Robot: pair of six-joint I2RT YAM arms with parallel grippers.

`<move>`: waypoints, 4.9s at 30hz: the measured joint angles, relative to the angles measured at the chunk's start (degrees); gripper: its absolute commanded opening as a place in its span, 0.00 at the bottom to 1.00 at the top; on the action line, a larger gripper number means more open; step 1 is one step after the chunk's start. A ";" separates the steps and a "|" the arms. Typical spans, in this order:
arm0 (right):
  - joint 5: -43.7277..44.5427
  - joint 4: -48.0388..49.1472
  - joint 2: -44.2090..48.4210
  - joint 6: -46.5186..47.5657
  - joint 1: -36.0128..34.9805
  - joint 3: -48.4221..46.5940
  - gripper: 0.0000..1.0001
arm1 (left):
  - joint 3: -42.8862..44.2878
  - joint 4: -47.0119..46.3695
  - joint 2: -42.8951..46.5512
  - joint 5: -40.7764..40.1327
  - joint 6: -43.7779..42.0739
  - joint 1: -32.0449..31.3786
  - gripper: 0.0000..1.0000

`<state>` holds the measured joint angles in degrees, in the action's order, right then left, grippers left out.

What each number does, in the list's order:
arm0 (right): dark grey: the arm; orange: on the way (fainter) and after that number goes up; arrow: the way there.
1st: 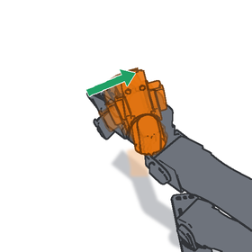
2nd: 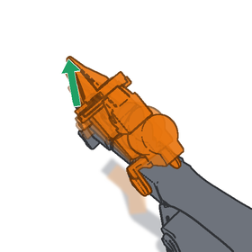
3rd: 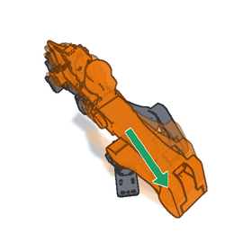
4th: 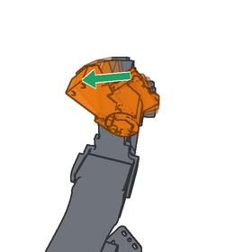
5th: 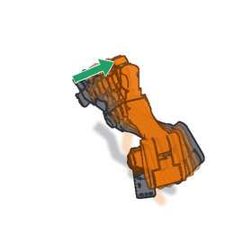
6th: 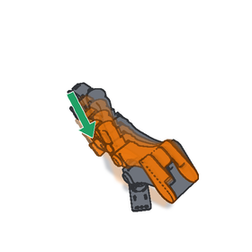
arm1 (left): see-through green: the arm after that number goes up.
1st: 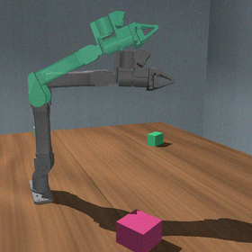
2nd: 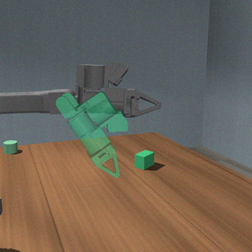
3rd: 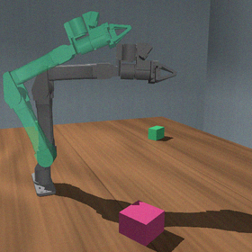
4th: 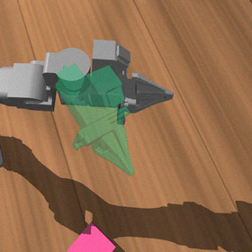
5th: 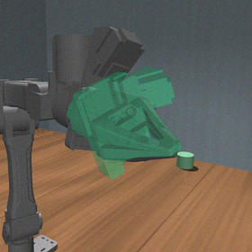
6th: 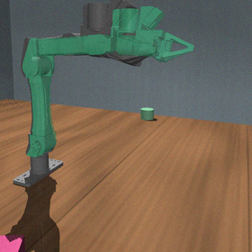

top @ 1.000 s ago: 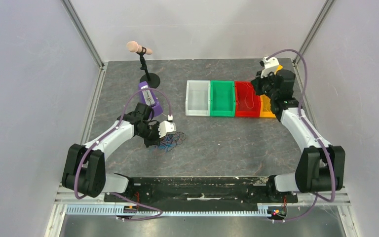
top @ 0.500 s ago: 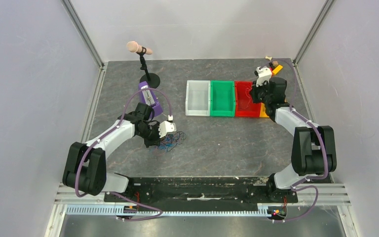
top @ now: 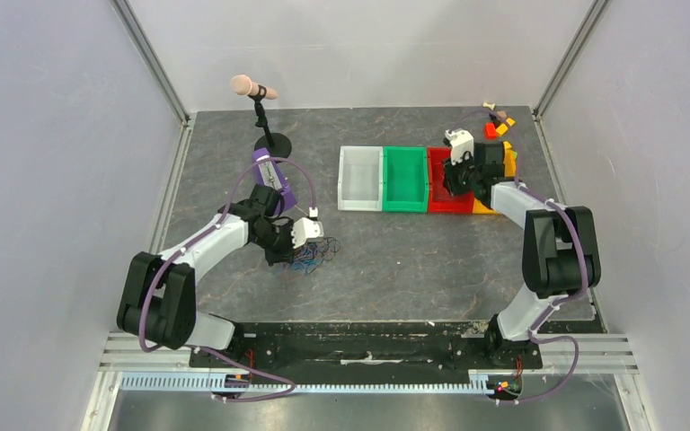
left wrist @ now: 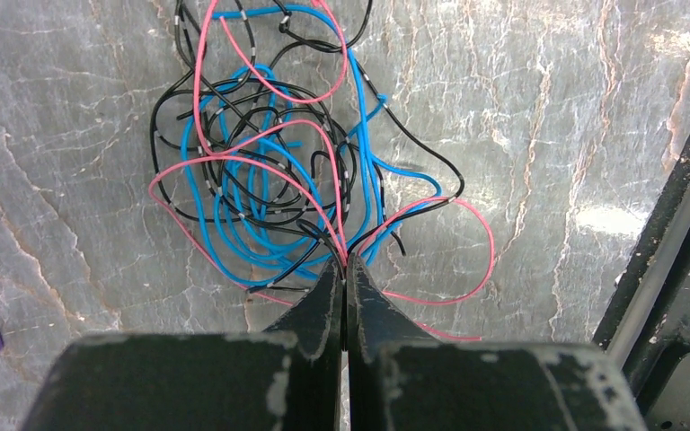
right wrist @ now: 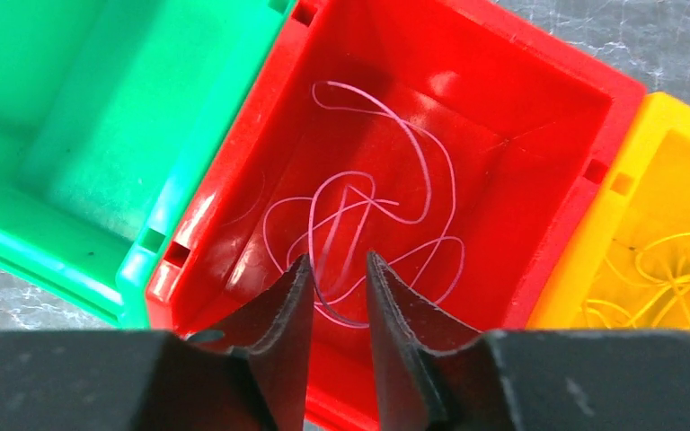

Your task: Untangle the cables

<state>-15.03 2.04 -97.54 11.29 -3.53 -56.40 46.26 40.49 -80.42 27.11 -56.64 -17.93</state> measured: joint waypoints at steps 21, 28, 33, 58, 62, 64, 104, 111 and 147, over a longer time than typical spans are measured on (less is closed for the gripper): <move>-22.84 -25.51 16.98 1.03 -4.02 -6.75 0.76 | 0.85 -9.70 -0.98 4.04 3.96 -15.93 0.42; -24.15 -23.52 12.96 -2.78 -18.73 -2.23 0.73 | 0.79 -6.91 8.39 8.04 7.69 -9.40 0.56; -21.94 -17.68 7.82 -5.88 -26.71 -1.27 0.73 | 0.76 -8.98 7.82 10.12 18.45 -6.54 0.60; 1.16 -4.28 -1.64 -11.32 -35.34 5.01 0.01 | 0.87 -8.33 1.09 10.47 31.63 -8.44 0.02; 6.12 -6.51 2.93 -10.51 -35.17 8.55 0.00 | 3.43 -3.52 9.94 10.99 31.71 -5.49 0.02; 8.09 -8.00 5.27 -9.70 -34.75 10.36 0.01 | 5.81 -1.95 15.56 11.76 31.93 -3.10 0.02; -1.36 -29.22 24.35 17.66 -6.78 21.75 0.54 | 13.99 -12.96 25.05 17.20 55.32 8.57 0.61; -5.60 -36.79 22.60 21.18 -6.23 12.98 0.65 | 7.69 -19.17 13.29 9.33 57.27 -5.95 0.66; -15.19 -25.55 16.31 1.79 -5.84 9.68 0.64 | 24.74 -50.10 -30.95 -20.74 90.84 -25.16 0.30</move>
<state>-30.22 -23.51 -81.23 13.08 -9.37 -46.72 71.00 -9.61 -111.37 6.37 34.20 -43.09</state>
